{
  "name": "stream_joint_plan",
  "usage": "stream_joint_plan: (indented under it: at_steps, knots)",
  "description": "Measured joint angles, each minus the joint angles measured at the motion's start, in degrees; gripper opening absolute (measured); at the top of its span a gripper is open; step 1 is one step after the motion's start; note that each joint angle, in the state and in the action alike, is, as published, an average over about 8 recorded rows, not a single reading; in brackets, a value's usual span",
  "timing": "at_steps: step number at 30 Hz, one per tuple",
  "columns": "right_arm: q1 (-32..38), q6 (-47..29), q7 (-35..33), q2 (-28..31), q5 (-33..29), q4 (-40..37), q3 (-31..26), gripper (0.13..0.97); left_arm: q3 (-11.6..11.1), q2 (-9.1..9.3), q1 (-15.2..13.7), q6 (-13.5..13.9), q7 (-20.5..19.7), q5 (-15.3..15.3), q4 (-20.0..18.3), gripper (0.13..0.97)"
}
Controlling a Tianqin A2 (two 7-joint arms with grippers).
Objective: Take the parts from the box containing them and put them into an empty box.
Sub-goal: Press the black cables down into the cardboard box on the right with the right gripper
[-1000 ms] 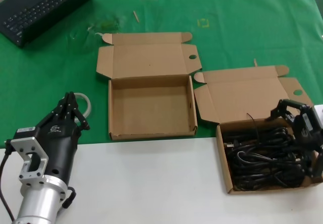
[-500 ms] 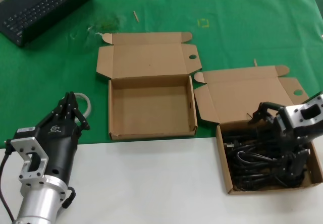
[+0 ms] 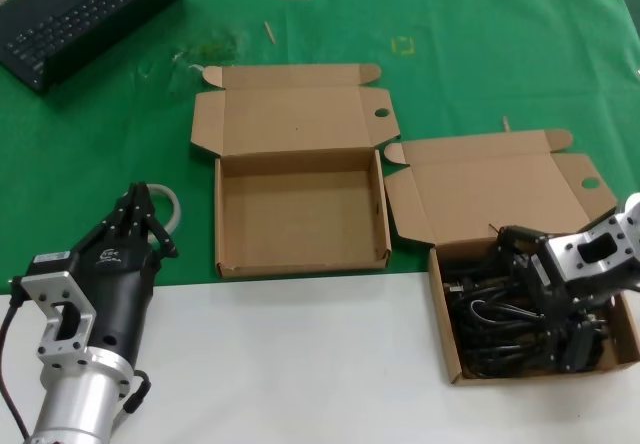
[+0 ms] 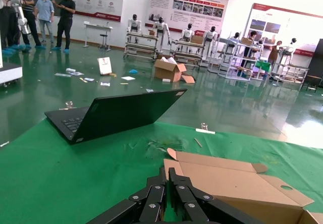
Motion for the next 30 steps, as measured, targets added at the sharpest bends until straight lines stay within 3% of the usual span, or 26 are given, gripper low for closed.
stream_joint_plan:
  at_steps: [20, 30]
  knots:
    - [-2.83, 2.38, 0.90, 0.41, -1.30, 1.36, 0.38, 0.942, 0.00, 0.00, 0.00, 0.00, 0.00, 0.00, 0.00, 0.156]
    - [-0.73, 5.05, -0.92, -2.09, -2.56, -3.82, 0.33, 0.833, 0.00, 0.00, 0.00, 0.00, 0.00, 0.00, 0.00, 0.156]
